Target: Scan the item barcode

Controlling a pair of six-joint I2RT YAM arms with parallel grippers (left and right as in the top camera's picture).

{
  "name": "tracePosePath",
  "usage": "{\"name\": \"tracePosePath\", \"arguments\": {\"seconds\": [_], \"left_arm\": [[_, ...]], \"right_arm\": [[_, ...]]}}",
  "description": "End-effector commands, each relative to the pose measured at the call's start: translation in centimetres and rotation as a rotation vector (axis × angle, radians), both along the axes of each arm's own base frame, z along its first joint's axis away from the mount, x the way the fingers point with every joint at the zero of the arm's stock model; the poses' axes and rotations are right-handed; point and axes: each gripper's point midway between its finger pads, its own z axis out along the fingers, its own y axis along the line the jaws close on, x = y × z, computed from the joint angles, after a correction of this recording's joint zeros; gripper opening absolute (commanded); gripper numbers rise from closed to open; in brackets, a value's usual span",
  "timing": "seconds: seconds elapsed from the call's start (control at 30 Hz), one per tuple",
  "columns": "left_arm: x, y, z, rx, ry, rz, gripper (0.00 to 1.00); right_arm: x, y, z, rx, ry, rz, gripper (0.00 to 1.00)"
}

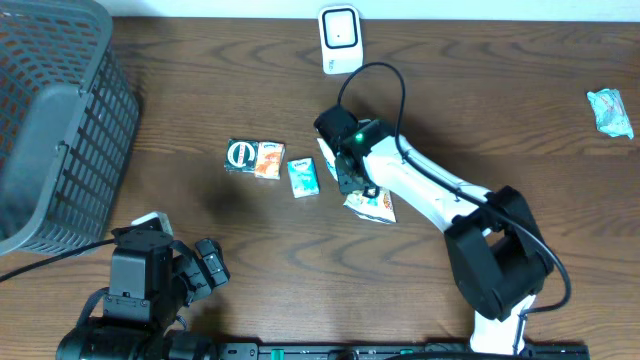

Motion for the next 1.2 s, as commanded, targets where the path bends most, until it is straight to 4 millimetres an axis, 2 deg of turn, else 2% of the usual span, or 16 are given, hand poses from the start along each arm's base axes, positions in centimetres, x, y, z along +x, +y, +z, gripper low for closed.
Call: {"name": "tracePosePath", "arguments": {"seconds": [0.0, 0.03, 0.07, 0.1, 0.17, 0.23, 0.4, 0.57, 0.73, 1.03, 1.17], "left_arm": [[-0.1, 0.2, -0.1, 0.009, 0.0, 0.006, 0.98], [-0.1, 0.2, -0.1, 0.009, 0.0, 0.006, 0.97], [-0.1, 0.2, -0.1, 0.009, 0.0, 0.006, 0.98], [-0.1, 0.2, -0.1, 0.009, 0.0, 0.006, 0.98], [-0.1, 0.2, -0.1, 0.009, 0.0, 0.006, 0.98], [-0.1, 0.2, -0.1, 0.009, 0.0, 0.006, 0.98], [-0.1, 0.2, -0.1, 0.009, 0.0, 0.006, 0.98], [-0.1, 0.2, -0.1, 0.009, 0.0, 0.006, 0.98], [-0.1, 0.2, -0.1, 0.009, 0.0, 0.006, 0.98], [-0.1, 0.2, -0.1, 0.009, 0.0, 0.006, 0.98], [-0.1, 0.2, -0.1, 0.009, 0.0, 0.006, 0.98]], "right_arm": [[1.9, 0.6, 6.6, 0.152, -0.098, -0.052, 0.59], [1.7, 0.6, 7.5, 0.187, -0.094, -0.055, 0.48], [1.3, 0.6, 7.8, 0.202, -0.081, -0.055, 0.41], [0.9, 0.5, 7.7, 0.204, -0.06, -0.055, 0.35], [-0.4, -0.1, 7.0, 0.182, 0.001, -0.058, 0.16], [-1.8, -0.6, 5.9, 0.162, 0.058, -0.059, 0.11], [-4.4, -1.3, 1.9, 0.12, 0.133, -0.086, 0.13], [-6.5, 1.0, -1.1, 0.232, 0.198, -0.062, 0.12], [-7.4, 1.6, -2.0, 0.268, 0.228, -0.051, 0.02], [-6.6, 2.1, -1.9, 0.283, 0.192, -0.045, 0.08], [-6.0, 1.3, -2.6, 0.232, 0.157, -0.08, 0.02]]}}
